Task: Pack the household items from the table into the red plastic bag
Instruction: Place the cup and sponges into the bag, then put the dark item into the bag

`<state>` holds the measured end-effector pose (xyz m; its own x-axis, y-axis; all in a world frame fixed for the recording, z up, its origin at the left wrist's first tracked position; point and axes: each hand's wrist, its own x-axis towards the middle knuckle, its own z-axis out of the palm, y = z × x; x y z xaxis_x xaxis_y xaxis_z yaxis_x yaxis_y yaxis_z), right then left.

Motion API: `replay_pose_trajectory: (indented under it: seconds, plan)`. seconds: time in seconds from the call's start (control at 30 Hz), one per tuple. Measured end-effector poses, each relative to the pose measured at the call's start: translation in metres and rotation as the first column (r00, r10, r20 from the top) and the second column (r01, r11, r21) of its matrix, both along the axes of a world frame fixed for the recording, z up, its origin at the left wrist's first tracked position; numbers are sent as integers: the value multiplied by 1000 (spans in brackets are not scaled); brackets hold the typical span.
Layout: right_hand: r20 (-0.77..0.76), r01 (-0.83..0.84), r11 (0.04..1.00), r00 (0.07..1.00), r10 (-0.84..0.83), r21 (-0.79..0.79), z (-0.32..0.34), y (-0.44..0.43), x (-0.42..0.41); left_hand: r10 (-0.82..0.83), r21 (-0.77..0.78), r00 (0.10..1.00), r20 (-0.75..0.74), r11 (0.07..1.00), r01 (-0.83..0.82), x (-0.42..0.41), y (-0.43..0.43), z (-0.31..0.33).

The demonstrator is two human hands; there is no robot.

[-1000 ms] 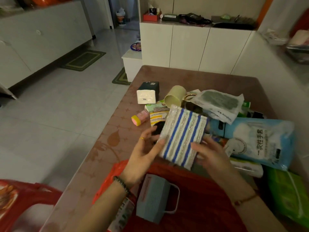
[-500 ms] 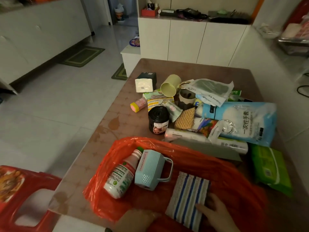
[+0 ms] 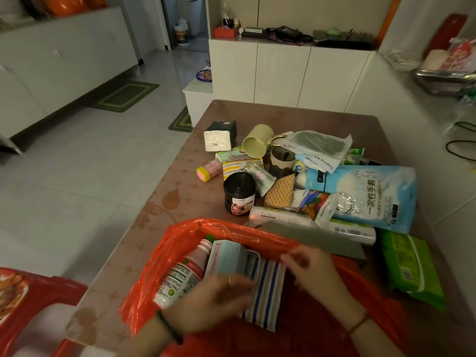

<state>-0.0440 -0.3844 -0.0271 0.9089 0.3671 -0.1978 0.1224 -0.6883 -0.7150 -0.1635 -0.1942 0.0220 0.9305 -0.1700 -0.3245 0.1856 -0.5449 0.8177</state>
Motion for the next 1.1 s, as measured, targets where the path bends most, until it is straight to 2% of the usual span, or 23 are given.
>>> replay_pose_trajectory:
  seconds: [0.03,0.1,0.17,0.23,0.33,0.47,0.53,0.6,0.67,0.73,0.8,0.87,0.93,1.0,1.07,1.1]
  plan:
    - [29,24,993,999,-27,117,14,5,11,76,-85,995,70,994,-70,11,9,-1]
    - [74,44,952,995,-69,303,36,26,37,339,-185,923,184,934,-306,47,27,-2]
    - [126,-24,946,992,-18,324,47,58,64,498,-194,839,218,865,-463,86,41,-5]
    - [171,-137,977,979,109,162,42,94,91,521,-69,825,220,851,-520,120,53,-16]
    - [102,-257,960,958,268,-115,22,138,120,451,159,882,139,869,-469,155,66,-32]
    - [93,-333,850,911,402,-408,-5,169,138,369,197,928,58,907,-373,173,69,-50]
    - [125,-328,819,894,431,-471,-10,172,144,336,271,939,68,900,-342,165,71,-50]
    - [164,-297,834,897,410,-464,-7,170,147,308,203,941,144,921,-332,144,72,-42]
    - [254,-207,917,919,302,-340,1,162,142,266,135,923,277,941,-311,114,73,-33]
    - [354,-70,997,934,59,18,14,146,123,189,172,890,414,944,-280,81,75,-28]
    - [299,-16,913,947,-117,407,28,121,89,92,246,835,543,933,-263,47,79,-27]
    - [155,-29,766,983,-93,642,34,91,46,-37,325,796,604,924,-203,14,83,-28]
    - [2,-25,711,999,33,703,27,66,0,-207,407,790,577,912,-58,-18,84,-33]
    - [-178,45,762,980,93,646,10,49,-45,-391,489,791,470,862,136,-45,78,-42]
    - [-283,84,809,953,106,582,-8,41,-83,-565,621,766,307,729,288,-66,68,-57]
    - [-292,67,830,949,118,553,-16,39,-97,-605,684,762,231,658,315,-73,63,-64]
